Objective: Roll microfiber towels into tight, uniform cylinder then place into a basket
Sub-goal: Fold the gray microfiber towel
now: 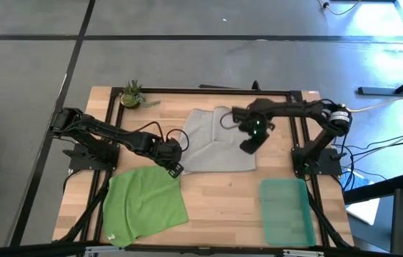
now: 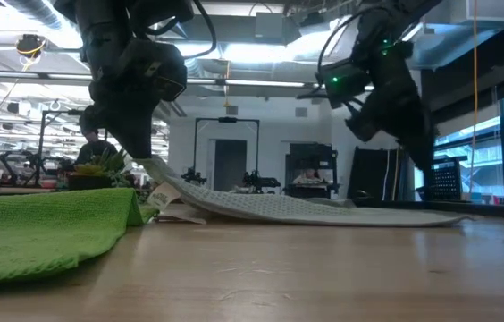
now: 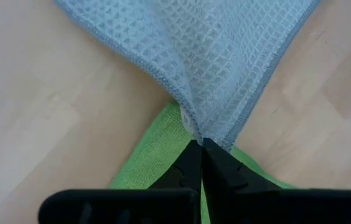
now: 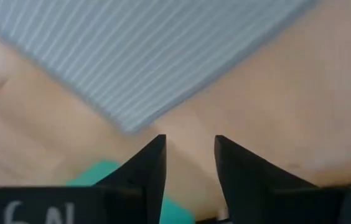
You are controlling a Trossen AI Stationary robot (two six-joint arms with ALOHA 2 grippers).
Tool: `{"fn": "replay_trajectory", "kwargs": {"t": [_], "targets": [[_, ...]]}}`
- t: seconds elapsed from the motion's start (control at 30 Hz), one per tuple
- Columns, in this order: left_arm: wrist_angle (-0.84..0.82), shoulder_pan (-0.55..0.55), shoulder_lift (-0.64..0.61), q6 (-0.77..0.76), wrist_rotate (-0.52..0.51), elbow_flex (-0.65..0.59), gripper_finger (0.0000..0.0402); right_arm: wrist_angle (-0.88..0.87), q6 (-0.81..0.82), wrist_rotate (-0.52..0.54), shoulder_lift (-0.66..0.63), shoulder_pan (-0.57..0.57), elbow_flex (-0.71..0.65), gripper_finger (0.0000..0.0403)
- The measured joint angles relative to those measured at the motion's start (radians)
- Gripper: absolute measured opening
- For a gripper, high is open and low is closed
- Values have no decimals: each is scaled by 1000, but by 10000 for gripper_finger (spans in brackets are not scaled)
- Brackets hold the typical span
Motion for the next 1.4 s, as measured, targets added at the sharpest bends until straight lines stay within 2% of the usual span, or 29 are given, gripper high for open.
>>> {"fn": "replay_trajectory", "kwargs": {"t": [0.1, 0.33, 0.5, 0.63, 0.87, 0.97, 1.1, 1.23, 1.4], "targets": [[0, 0, 0, 0, -10, 0, 0, 49, 24, -59, 0, 66, -58, 138], [0, 0, 0, 1, -10, 0, 0, 229, 172, -65, 0, 142, -149, 138], [0, 0, 0, 1, -9, 0, 0, 284, 257, -85, 0, 157, -198, 138], [0, 0, 0, 1, -9, 0, 0, 310, 280, -85, 0, 169, -228, 138], [0, 0, 0, 1, -9, 0, 0, 456, 306, -123, -2, 173, -297, 138], [0, 0, 0, 1, -9, 0, 0, 464, 292, -100, -2, 174, -315, 134], [0, 0, 0, 1, -9, 0, 0, 461, 217, -74, -2, 176, -320, 97], [0, 0, 0, 1, -9, 0, 0, 464, 145, -58, -2, 175, -320, 21], [-10, 0, 0, 2, -13, 35, 0, 394, 10, -27, 10, 173, -255, 6]]}}
